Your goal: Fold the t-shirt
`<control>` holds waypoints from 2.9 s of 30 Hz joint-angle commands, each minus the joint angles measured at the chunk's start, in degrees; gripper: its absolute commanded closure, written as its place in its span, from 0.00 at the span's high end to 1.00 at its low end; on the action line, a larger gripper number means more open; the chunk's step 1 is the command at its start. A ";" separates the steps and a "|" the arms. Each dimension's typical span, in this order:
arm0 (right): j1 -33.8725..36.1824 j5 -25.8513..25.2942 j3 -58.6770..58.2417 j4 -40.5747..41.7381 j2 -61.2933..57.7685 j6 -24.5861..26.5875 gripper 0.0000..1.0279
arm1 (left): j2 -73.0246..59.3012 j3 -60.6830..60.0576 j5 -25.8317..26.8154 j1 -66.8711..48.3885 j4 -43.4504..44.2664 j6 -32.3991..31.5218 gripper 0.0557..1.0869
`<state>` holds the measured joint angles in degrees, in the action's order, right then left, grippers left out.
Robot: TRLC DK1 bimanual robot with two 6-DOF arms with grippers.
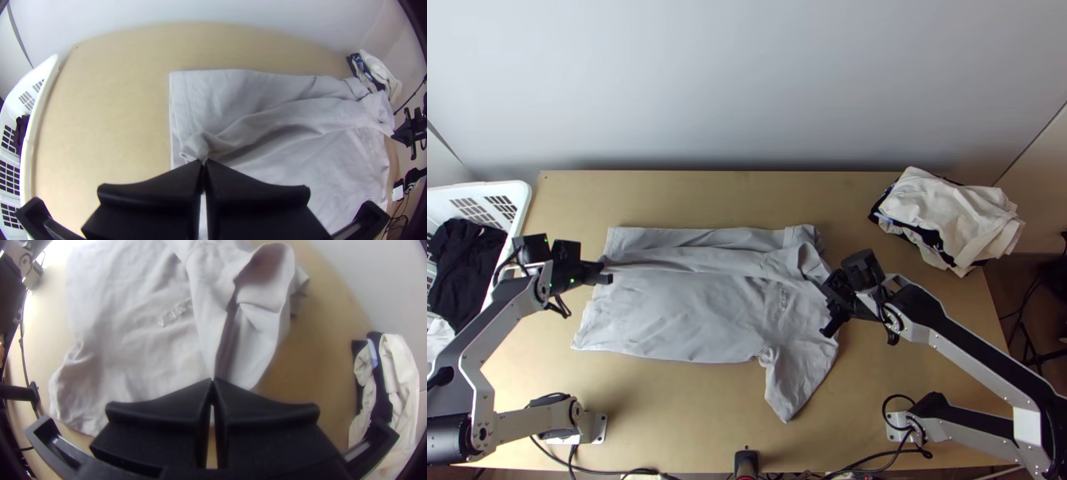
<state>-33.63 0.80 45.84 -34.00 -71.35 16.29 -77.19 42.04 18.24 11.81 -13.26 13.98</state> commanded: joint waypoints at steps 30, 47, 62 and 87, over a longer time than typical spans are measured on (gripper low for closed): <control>3.48 -0.09 -4.98 3.94 -0.98 -2.41 0.67 | 0.99 -5.13 0.22 2.25 -3.97 6.76 0.46; -1.00 4.30 8.82 -7.75 2.97 -3.55 0.96 | 9.25 2.26 3.03 10.16 -38.42 23.38 0.87; -6.01 6.15 8.12 -11.97 4.91 -3.55 0.96 | 7.93 -0.82 -3.21 13.06 -43.17 30.41 0.86; -32.29 10.63 5.66 -16.63 -5.38 -2.85 0.96 | 7.75 -3.72 -1.28 13.59 -38.69 29.44 0.03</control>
<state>-57.52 10.15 52.73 -52.60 -72.29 15.25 -71.57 37.98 14.55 25.17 -53.06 45.04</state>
